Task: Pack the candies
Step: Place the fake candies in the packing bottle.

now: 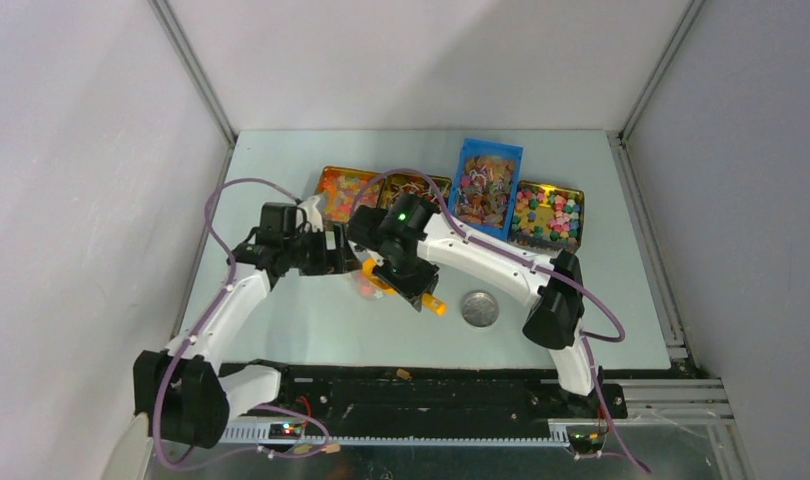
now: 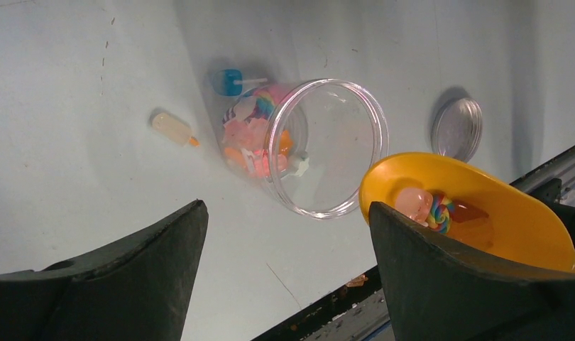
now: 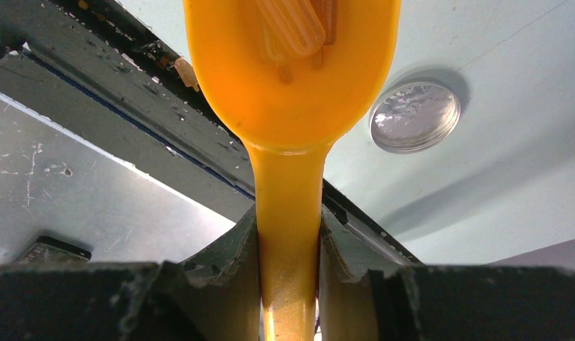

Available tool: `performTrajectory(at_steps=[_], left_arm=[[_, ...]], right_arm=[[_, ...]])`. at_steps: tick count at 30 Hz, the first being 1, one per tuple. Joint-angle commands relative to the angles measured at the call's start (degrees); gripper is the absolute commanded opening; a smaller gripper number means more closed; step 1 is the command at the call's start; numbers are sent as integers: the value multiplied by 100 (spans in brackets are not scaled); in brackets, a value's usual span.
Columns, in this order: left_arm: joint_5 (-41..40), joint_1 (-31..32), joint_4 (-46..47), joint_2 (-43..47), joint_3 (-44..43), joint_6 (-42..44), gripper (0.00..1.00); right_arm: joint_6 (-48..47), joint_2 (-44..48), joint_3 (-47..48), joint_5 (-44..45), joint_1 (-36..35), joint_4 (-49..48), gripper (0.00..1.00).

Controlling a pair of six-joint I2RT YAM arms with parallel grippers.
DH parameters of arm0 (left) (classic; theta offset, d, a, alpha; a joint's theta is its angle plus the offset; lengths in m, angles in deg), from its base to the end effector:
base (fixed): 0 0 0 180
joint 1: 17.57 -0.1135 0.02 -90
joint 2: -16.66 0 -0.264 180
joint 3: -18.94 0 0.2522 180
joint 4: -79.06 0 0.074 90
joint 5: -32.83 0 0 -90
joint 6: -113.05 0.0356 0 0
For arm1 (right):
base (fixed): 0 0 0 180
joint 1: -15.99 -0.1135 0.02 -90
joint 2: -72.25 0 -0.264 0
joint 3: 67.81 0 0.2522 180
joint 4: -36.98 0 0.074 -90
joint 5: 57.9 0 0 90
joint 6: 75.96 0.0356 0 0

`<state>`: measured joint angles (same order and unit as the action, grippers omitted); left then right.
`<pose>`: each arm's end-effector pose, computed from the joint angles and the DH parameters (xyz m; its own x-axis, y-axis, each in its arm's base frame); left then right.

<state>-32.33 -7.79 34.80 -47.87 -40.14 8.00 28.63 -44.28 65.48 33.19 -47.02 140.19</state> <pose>0.2204 -0.0532 0.2468 -0.8355 -0.0951 -0.5413 0.2122 0.8527 -0.4774 0.1759 0.3438 0.3130 -0.6626 -0.7461 -0.0647 -0.7476 0.6642 -0.0028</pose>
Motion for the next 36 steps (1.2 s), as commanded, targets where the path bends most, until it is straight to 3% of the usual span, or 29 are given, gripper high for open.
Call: performTrajectory(at_steps=[1, 27, 36], left_arm=[[130, 29, 244, -106, -165, -120, 91], [-455, 124, 282, -637, -306, -3, 90], [-724, 146, 53, -383, -493, 91, 90]], right_arm=[[3, -5, 290, -183, -14, -8, 0], [82, -80, 480, -167, 214, -263, 0], [44, -204, 540, -256, 260, -111, 0]])
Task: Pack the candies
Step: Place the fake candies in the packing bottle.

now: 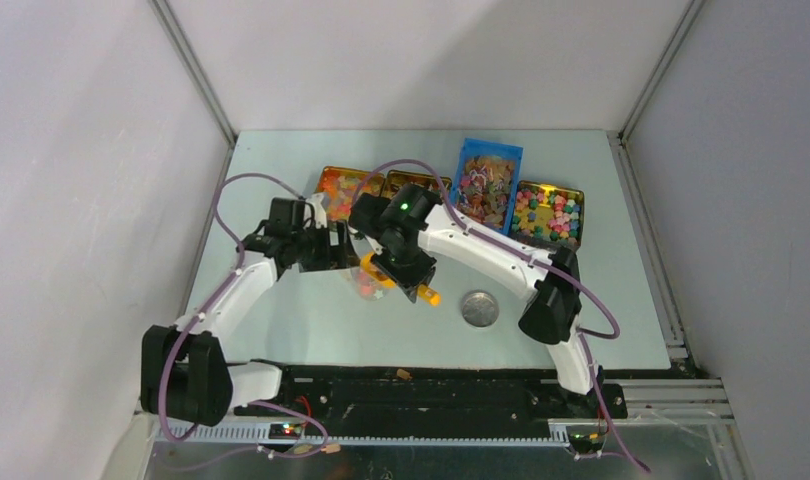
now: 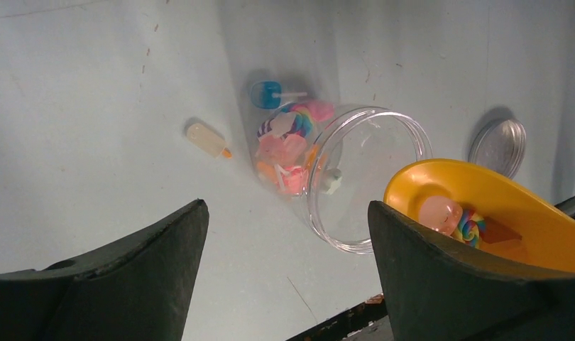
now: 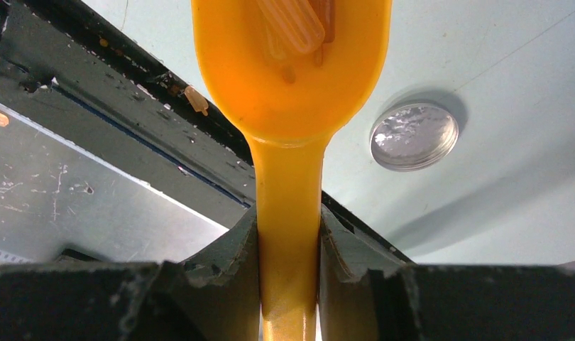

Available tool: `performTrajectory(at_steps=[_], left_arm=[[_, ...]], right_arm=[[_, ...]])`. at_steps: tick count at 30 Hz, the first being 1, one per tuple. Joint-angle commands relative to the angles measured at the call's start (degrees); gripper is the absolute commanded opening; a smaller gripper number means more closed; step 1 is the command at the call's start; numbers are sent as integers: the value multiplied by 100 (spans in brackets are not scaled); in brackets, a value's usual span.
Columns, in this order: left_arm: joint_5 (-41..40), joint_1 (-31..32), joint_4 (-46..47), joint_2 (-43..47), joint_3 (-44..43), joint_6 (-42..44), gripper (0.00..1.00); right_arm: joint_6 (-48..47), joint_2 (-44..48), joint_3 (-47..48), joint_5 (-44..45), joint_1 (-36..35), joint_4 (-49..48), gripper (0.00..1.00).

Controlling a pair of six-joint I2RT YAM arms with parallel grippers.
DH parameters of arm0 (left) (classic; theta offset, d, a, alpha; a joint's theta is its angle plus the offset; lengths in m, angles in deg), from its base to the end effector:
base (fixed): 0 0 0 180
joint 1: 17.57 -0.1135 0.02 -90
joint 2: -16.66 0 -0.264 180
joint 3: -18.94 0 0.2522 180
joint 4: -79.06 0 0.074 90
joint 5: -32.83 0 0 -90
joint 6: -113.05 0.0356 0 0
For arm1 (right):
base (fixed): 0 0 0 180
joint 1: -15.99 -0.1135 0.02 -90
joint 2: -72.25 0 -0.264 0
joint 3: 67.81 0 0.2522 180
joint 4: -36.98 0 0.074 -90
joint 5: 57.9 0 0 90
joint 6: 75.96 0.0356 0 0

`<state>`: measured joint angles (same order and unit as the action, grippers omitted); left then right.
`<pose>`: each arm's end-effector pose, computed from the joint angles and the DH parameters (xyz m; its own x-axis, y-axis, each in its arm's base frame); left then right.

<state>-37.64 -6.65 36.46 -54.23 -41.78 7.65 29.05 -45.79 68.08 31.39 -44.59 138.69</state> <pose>0.2402 -0.0585 0.2328 -0.8539 -0.0902 -0.5126 0.1560 0.8953 -0.4173 0.1941 0.3450 0.3148 -0.6975 -0.7096 -0.1001 -0.7154 0.6976 0.0396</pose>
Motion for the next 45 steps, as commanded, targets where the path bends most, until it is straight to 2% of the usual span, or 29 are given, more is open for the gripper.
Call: performTrajectory(at_steps=[1, 6, 12, 19, 28, 45], left_arm=[[-353, 31, -214, 287, -388, 134, 90], [-1125, 25, -441, 602, -547, 165, 92], [-391, 193, -349, 328, -710, 206, 92], [-84, 383, -43, -55, -574, -77, 91], [-134, 420, 66, -209, -339, -104, 90], [-677, 519, -120, -476, -412, 35, 88]], right_arm=[[-2, -64, 284, -82, 19, 66, 0], [2, -88, 238, -31, -1, 242, 0], [10, -45, 224, -64, -16, 91, 0], [40, -41, 250, -86, -14, -13, 0], [70, 24, 263, -23, 20, -93, 0], [85, -22, 437, -50, 108, -121, 0]])
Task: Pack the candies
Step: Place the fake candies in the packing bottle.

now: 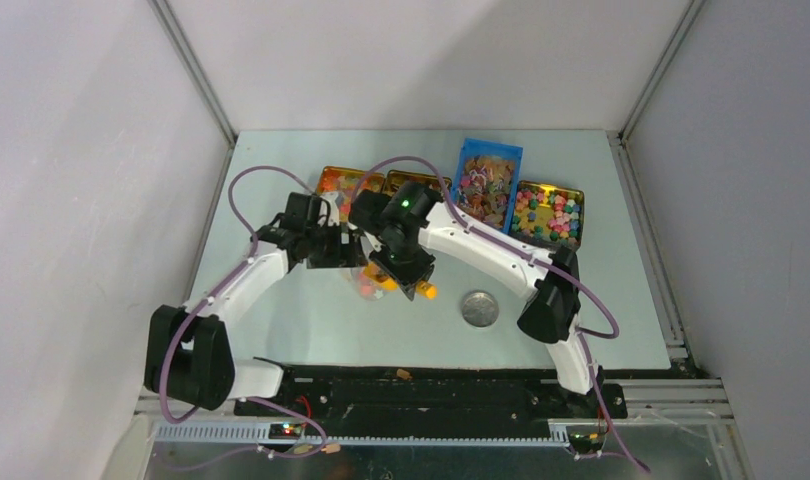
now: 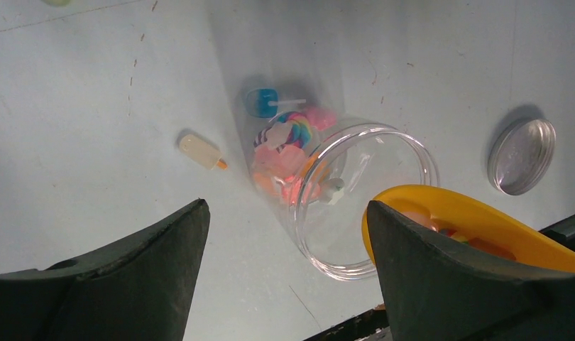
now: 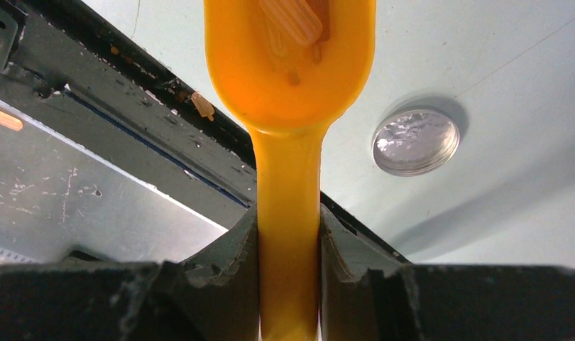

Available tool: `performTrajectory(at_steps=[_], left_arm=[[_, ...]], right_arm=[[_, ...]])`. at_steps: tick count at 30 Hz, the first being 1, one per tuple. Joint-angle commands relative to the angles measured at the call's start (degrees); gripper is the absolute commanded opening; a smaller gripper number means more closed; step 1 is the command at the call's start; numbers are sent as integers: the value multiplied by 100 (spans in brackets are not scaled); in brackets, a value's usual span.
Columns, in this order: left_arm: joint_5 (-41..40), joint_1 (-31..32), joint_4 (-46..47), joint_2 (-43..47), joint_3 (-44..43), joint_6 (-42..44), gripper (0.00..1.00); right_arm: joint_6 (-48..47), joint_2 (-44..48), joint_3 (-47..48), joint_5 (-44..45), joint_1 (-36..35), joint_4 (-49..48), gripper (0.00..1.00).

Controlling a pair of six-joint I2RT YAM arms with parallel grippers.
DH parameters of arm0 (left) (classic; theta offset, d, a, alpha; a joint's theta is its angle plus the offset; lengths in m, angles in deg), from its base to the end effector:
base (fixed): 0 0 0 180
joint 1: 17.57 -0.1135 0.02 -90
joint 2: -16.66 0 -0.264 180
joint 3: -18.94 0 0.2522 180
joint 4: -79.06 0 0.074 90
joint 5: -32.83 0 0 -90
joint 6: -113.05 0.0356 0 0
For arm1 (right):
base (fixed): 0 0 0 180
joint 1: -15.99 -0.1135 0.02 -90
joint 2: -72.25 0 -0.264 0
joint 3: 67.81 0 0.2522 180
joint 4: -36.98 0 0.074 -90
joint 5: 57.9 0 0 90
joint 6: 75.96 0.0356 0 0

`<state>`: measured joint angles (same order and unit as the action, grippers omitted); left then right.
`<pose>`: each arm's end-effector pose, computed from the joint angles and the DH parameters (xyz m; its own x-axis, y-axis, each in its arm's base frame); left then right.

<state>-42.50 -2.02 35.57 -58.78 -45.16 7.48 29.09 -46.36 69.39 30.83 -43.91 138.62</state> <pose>0.2513 -0.0793 0.2308 -0.8660 -0.0286 -0.4993 0.1738 0.9189 -0.3540 0.1993 0.3453 0.3169 -0.7057 -0.6997 -0.1111 -0.7073 0.7049 0.0527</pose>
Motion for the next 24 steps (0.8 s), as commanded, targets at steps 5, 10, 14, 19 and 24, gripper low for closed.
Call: performTrajectory(at_steps=[5, 10, 14, 19, 24], left_arm=[[-210, 71, -43, 15, -125, 76, 88], [-262, 71, -80, 132, -192, 97, 89], [-397, 71, -169, 314, -323, 140, 89], [-513, 66, -292, 457, -463, 183, 90], [-621, 62, -328, 534, -547, 186, 91]], right_arm=[[50, -31, 343, -55, 64, -97, 0], [4, -147, 400, -178, 70, 61, 0], [-28, -177, 328, -209, 59, 148, 0], [-41, -145, 222, -198, 40, 146, 0], [-48, -156, 280, -221, 40, 119, 0]])
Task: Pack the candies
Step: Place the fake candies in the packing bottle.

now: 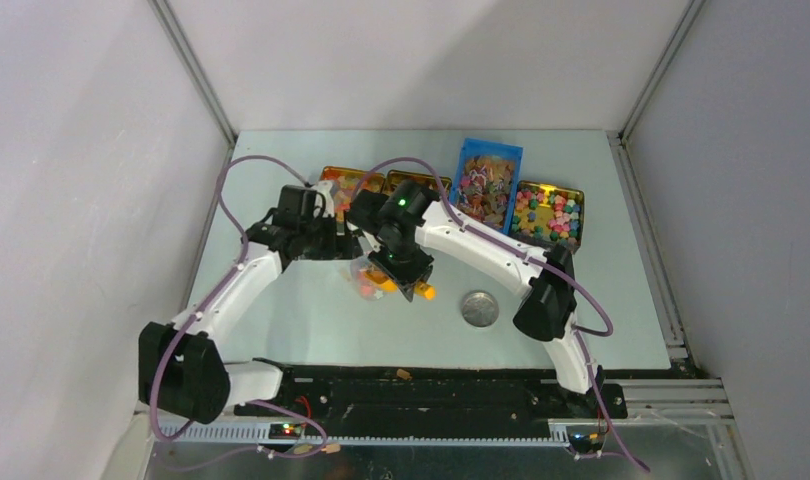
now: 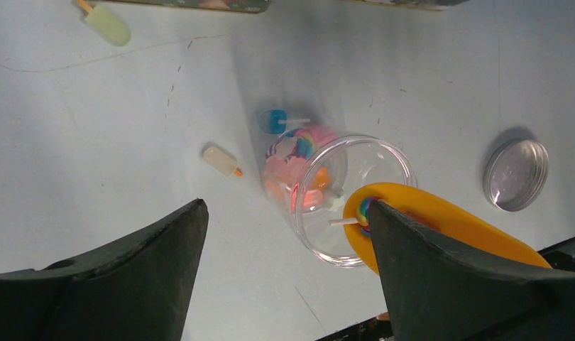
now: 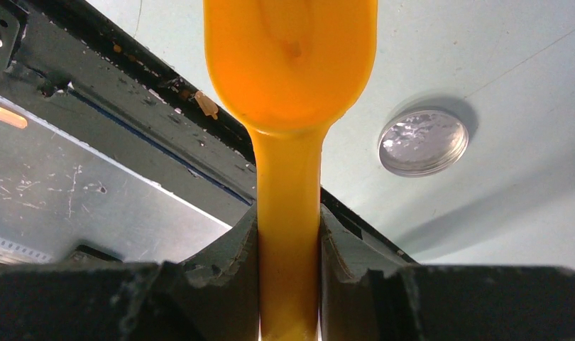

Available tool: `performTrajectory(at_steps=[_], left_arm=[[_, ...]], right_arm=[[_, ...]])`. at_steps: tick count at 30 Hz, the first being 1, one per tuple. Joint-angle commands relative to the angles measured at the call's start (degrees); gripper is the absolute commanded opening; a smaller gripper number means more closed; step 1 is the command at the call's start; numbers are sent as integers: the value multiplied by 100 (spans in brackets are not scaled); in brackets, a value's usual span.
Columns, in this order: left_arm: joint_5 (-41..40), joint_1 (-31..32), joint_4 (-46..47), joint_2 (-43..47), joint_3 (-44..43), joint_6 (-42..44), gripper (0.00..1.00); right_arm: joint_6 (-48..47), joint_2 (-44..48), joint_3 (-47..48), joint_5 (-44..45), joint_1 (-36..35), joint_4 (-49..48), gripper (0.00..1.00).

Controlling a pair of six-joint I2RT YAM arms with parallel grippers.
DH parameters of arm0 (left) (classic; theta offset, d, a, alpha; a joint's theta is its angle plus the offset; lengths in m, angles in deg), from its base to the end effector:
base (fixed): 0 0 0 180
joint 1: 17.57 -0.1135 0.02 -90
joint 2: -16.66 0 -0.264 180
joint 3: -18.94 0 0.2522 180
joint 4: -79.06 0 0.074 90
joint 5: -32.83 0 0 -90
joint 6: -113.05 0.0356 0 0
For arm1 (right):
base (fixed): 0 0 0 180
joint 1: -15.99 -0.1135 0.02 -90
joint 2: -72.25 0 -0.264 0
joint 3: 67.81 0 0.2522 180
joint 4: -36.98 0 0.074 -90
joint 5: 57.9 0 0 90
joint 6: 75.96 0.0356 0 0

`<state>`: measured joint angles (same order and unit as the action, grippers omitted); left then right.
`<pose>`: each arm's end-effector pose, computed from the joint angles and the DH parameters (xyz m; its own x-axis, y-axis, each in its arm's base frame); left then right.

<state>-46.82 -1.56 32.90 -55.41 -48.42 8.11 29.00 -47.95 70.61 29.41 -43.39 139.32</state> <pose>0.2471 -0.0775 0.2594 -0.8185 -0.0290 -0.5738 0.1752 0.9386 -0.2974 0.2041 0.3482 0.3115 -0.7120 -0.6968 -0.0869 -0.7021 0.7085 0.0715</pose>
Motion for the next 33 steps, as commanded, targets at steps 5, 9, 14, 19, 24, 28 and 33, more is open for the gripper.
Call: performTrajectory(at_steps=[5, 9, 14, 19, 24, 28, 33], left_arm=[[-523, -5, -157, 320, -323, 153, 91], [-855, -10, -274, 490, -456, 227, 92], [-1234, -10, -458, 596, -534, 403, 92], [-1414, -10, -574, 609, -461, 553, 92], [-1310, -10, -588, 580, -340, 631, 92], [-1097, -10, -607, 419, -318, 613, 91], [-226, -254, -280, 167, -219, 373, 91]], right_arm=[[-50, -20, 221, -86, -6, 134, 0], [-39, -25, 234, -93, -6, 177, 0], [-14, -8, 240, -55, -4, 222, 0], [28, 17, 256, -2, -4, 250, 0], [78, 57, 302, 80, -12, 310, 0], [96, 51, 373, 90, -35, 327, 0], [100, 65, 426, 101, -51, 328, 0]])
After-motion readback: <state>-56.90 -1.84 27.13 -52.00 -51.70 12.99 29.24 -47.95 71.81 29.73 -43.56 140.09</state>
